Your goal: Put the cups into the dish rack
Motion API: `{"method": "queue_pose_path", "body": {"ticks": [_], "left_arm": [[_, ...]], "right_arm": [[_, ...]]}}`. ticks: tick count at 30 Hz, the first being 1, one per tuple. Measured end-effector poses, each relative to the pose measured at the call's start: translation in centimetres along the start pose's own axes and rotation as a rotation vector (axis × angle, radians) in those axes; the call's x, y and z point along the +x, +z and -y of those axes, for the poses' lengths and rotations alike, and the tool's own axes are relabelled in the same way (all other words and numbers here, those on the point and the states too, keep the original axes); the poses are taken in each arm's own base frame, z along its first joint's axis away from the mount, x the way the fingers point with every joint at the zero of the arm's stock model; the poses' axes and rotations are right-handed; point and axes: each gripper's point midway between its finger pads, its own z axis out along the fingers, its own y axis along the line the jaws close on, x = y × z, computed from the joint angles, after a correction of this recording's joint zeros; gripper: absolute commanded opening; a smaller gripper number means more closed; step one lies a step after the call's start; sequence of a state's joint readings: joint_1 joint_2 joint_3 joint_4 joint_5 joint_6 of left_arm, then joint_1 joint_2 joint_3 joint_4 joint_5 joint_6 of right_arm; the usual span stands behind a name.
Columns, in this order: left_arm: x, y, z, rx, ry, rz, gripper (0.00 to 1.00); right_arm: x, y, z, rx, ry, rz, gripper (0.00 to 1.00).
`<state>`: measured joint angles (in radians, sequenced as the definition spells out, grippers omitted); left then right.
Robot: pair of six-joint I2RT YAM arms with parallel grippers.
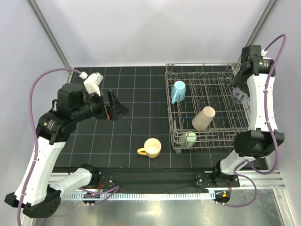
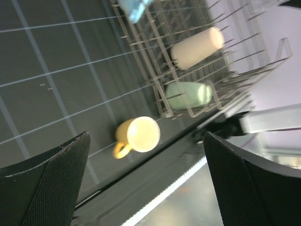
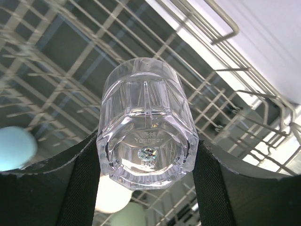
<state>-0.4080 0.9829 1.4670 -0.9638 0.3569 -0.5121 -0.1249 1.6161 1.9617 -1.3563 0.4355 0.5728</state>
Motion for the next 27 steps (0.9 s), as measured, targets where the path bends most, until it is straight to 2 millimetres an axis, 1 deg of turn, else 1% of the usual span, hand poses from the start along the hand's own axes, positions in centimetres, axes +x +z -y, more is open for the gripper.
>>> {"method": "queue_pose_path", "body": {"ticks": [3, 7, 12, 16, 20, 27], "left_arm": [[0.6, -0.4, -0.9, -0.053, 0.053, -0.008, 1.00], [1.0, -0.7, -1.9, -0.110, 0.109, -0.016, 1.00], [0.7, -1.3, -2.5, -0.159, 0.167, -0.010, 1.00], [0.2, -1.3, -2.9, -0.184, 0.193, 0.001, 1.00], [0.2, -0.8, -3.4, -0.210, 0.204, -0.013, 1.00], [0.4, 0.1, -4.1, -0.240, 0.200, -0.054, 1.00]], "right_arm": [[1.2, 1.9, 0.6, 0.067, -0.035, -0.039, 0.04], [3.2, 3.8, 1.0, 0.116, -0.068, -0.094, 0.04], [4.6, 5.4, 1.3, 0.150, -0.085, -0.130, 0.04], [5.7, 6.4, 1.4, 0.170, -0.097, -0.156, 0.04], [6.4, 7.8, 1.2, 0.178, -0.104, -0.165, 0.04], [7.7, 11.1, -0.1, 0.184, -0.125, -0.197, 0.04]]}}
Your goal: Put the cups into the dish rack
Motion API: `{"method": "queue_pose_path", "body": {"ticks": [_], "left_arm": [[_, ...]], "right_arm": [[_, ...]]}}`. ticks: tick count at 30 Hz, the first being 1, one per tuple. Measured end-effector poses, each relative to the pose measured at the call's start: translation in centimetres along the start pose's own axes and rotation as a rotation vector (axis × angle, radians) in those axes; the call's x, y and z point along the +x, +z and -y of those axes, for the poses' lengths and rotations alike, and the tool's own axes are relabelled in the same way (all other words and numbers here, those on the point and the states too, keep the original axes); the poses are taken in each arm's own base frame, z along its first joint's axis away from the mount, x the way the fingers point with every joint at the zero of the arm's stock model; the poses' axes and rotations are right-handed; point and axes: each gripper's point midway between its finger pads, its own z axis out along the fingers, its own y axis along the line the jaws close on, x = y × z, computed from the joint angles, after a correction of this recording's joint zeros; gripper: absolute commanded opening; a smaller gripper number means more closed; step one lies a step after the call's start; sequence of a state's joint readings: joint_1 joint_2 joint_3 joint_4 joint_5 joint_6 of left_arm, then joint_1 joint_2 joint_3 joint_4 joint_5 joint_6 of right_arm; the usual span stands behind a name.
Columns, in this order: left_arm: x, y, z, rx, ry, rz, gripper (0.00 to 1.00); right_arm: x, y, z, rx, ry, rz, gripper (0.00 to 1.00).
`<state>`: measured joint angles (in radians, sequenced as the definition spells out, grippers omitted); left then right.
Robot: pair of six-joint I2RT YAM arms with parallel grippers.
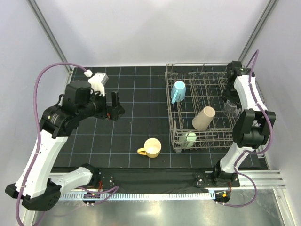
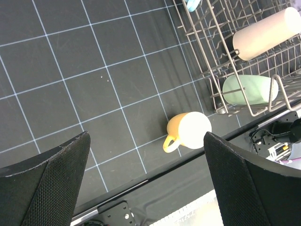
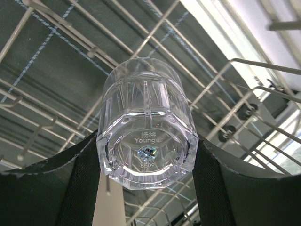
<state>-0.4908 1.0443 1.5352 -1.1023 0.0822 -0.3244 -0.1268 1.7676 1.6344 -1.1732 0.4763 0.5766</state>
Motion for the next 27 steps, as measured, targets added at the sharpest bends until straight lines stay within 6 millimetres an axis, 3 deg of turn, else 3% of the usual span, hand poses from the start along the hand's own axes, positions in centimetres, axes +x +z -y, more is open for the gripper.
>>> {"method": "queue_pose_path", "body": {"ticks": [4, 9, 12, 16, 19, 24, 27], "left_arm": [[-0.4, 0.2, 0.0, -0.005, -0.001, -0.005, 1.00], [-0.5, 0.5, 0.1, -0.009, -0.010, -0.021, 1.00], [-0.6, 0.7, 0.1, -0.012, -0.015, -0.030, 1.00], [-0.9, 1.0, 0.3, -0.010, -0.026, -0.036, 1.00], [-0.9, 1.2, 0.5, -0.003, -0.042, -0.043, 1.00], [-0.8, 2.0, 0.8, 0.004, -0.073, -0.071, 1.00], [-0.5, 3.1, 1.0, 0.006, -0.105, -0.106, 1.00]], "right_arm": [[0.6, 1.3, -0.8, -0.009, -0.006, -0.017, 0.05], [1.0, 2.4, -0.8, -0.012, -0.012, -0.029, 0.18], [1.2, 2.8, -0.9, -0.020, -0.016, -0.039, 0.32], [1.6, 3.2, -0.9, -0.025, -0.037, -0.051, 0.61], [1.8, 3.3, -0.9, -0.026, -0.050, -0.054, 0.76], [2.1, 3.2, -0.8, -0.032, -0.076, -0.069, 0.95], [2.3, 2.8, -0.7, -0.038, -0.090, -0.084, 0.99]]}}
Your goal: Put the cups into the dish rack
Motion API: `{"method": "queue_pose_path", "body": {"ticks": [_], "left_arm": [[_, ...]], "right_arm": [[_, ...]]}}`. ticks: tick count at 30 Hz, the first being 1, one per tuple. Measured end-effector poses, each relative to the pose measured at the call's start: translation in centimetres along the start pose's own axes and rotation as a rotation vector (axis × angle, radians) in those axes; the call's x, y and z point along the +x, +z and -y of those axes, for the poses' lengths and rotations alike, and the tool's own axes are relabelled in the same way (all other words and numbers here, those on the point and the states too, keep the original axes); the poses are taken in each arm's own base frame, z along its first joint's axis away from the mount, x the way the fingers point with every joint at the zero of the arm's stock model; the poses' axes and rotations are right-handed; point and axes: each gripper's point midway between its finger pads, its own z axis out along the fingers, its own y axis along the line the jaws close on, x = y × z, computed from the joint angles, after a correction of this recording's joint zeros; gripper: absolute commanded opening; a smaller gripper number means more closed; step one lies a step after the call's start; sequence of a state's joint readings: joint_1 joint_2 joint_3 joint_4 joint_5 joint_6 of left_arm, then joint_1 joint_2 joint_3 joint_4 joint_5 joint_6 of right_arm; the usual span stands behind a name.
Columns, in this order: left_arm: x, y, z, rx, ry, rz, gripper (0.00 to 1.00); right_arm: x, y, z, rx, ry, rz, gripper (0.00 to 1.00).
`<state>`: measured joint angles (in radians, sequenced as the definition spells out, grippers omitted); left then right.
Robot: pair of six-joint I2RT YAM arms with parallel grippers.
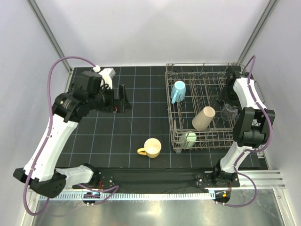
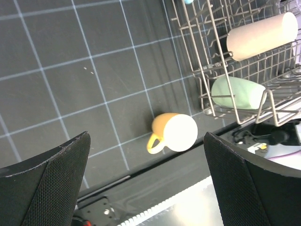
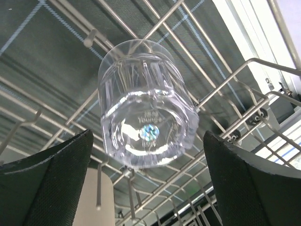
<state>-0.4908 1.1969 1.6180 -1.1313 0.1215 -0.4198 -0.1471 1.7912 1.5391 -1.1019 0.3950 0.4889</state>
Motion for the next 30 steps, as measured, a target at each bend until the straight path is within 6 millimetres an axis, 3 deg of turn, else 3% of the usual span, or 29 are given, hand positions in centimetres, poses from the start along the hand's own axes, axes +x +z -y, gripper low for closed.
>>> {"method": "queue_pose_path", "body": {"ticks": [3, 5, 10, 14, 17, 20, 24, 30], "left_arm": [[0.2, 0.8, 0.4, 0.012, -0.039, -0.030, 0.88], [0.5, 1.3, 0.6, 0.020, -0.067, -0.053, 0.79], [1.9, 3.7, 0.5, 0.005, -0.111, -0.153, 0.75], [5.5, 6.0, 0.1, -0.028, -0.095, -0.272, 0.75], [8.2, 7.0, 0.5, -0.036, -0.050, -0.341, 0.75], [10.1, 8.1, 1.5, -0.030, 0.008, -0.388, 0.73], [12.3, 10.7, 2.4, -0.043, 0.062, -0.469, 0.70], [16.0, 14.5, 2.0, -0.116, 0.155, -0.601, 0.65]], "right_arm": [[-0.6, -1.7, 0.1, -0.027, 0.002, 0.015, 1.00], [-1.6, -4.0, 0.0, -0.065, 0.006, 0.060, 1.00], [-3.3, -13.2, -1.5, -0.277, -0.035, 0.240, 1.00], [0.3, -21.4, -4.5, -0.554, -0.188, 0.338, 1.00], [4.7, -25.2, -6.7, -0.766, -0.324, 0.319, 1.00], [8.9, -26.1, -7.6, -0.904, -0.415, 0.236, 1.00], [12.3, -26.1, -8.1, -0.998, -0.484, 0.146, 1.00], [13.2, -27.5, -7.4, -1.066, -0.516, 0.158, 1.00]]}}
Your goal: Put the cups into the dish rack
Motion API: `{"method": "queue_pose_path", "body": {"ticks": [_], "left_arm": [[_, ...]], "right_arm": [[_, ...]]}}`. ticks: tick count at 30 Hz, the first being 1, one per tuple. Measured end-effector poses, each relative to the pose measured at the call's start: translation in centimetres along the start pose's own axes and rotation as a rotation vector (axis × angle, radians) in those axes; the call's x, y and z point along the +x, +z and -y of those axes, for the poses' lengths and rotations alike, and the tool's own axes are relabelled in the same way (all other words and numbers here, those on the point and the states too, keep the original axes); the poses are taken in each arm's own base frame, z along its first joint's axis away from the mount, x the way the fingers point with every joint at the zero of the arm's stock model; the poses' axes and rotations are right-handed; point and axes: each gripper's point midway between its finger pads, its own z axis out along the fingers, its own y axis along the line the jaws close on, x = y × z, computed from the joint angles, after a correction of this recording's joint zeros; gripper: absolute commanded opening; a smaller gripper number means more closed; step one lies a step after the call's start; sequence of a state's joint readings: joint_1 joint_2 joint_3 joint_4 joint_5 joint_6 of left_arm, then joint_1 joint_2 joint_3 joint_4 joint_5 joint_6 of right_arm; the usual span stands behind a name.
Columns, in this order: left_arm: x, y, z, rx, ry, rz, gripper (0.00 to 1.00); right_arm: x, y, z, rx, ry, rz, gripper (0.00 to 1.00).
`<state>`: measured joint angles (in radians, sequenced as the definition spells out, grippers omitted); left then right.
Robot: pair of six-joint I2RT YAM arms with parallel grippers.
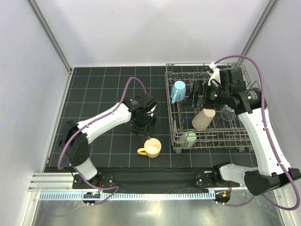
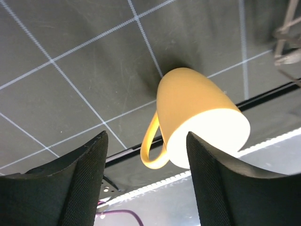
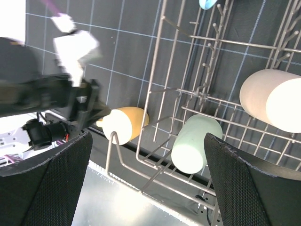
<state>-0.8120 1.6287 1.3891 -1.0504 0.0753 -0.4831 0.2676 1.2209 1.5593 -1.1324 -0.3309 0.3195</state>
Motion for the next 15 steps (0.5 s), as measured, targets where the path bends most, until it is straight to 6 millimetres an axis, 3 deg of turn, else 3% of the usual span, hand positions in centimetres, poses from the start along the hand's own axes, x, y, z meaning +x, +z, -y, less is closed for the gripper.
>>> {"method": "queue_pose_path", "body": {"ticks": [8, 15], "left_arm": [[1.5, 3.4, 0.4, -0.052, 0.074, -0.110, 0.57], [2.3, 4.4, 1.1, -0.026, 0.099, -0.139, 0.43]], "right_arm": [[0.3, -1.7, -0.8, -0.029, -0.020, 0.041, 1.00], [0.6, -2.3, -0.7, -0.025, -0.021, 0.047, 1.00]]}}
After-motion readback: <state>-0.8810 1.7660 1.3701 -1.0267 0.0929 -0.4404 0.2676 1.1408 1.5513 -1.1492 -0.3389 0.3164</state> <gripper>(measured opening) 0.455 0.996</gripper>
